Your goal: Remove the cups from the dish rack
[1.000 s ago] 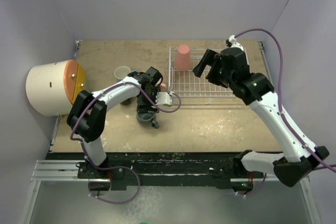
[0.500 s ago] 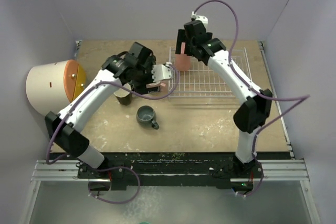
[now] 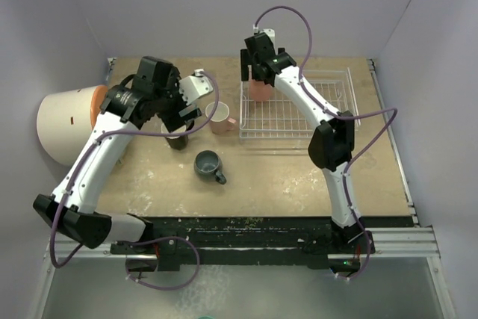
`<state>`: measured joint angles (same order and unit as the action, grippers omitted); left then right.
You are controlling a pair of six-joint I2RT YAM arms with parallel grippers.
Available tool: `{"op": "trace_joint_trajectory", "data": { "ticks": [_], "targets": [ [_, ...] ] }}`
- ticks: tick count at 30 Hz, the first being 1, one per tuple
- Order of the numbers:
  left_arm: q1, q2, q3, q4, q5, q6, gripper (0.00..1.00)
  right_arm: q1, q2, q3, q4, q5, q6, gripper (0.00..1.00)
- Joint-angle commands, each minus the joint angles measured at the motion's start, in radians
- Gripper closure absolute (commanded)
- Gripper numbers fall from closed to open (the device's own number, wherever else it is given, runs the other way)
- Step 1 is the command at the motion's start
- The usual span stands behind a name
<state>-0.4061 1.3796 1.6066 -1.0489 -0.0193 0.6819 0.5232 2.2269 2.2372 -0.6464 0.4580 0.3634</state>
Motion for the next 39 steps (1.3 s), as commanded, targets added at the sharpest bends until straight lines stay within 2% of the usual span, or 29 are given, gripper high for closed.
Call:
{"op": "trace_joint_trajectory", "data": {
  "ticks": [1, 8, 12, 18, 24, 28, 35, 39],
  "targets": [
    [0.0, -0.096, -0.03, 0.081, -0.03, -0.058, 0.01, -0.002, 0.012, 0.068, -0.004, 0.013, -0.02, 0.0],
    [0.002, -0.152, 0.002, 0.059, 0.009, -0.062, 0.01, -0.003, 0.064, 0.105, -0.02, 0.034, -0.037, 0.02],
    [0.001, -0.169, -0.011, 0.045, 0.015, -0.051, 0.01, -0.004, 0.09, 0.139, -0.026, 0.038, -0.049, 0.08],
    [0.002, -0.218, -0.045, 0.065, 0.045, -0.022, 0.01, -0.01, 0.094, 0.141, -0.022, 0.041, -0.063, 0.26],
    [0.002, -0.254, -0.074, 0.085, 0.068, 0.02, 0.01, -0.013, 0.05, 0.136, -0.03, 0.038, -0.06, 0.49],
    [0.002, -0.263, -0.105, 0.082, 0.05, 0.053, 0.01, -0.017, 0.004, 0.142, -0.034, 0.034, -0.06, 0.69],
    [0.002, -0.328, -0.174, 0.123, 0.081, 0.136, 0.01, -0.018, -0.14, 0.172, -0.096, -0.034, -0.023, 0.77],
    [0.002, -0.43, -0.282, 0.242, 0.186, 0.24, 0.01, -0.018, -0.296, 0.154, -0.149, -0.142, 0.031, 0.79]
  ]
}}
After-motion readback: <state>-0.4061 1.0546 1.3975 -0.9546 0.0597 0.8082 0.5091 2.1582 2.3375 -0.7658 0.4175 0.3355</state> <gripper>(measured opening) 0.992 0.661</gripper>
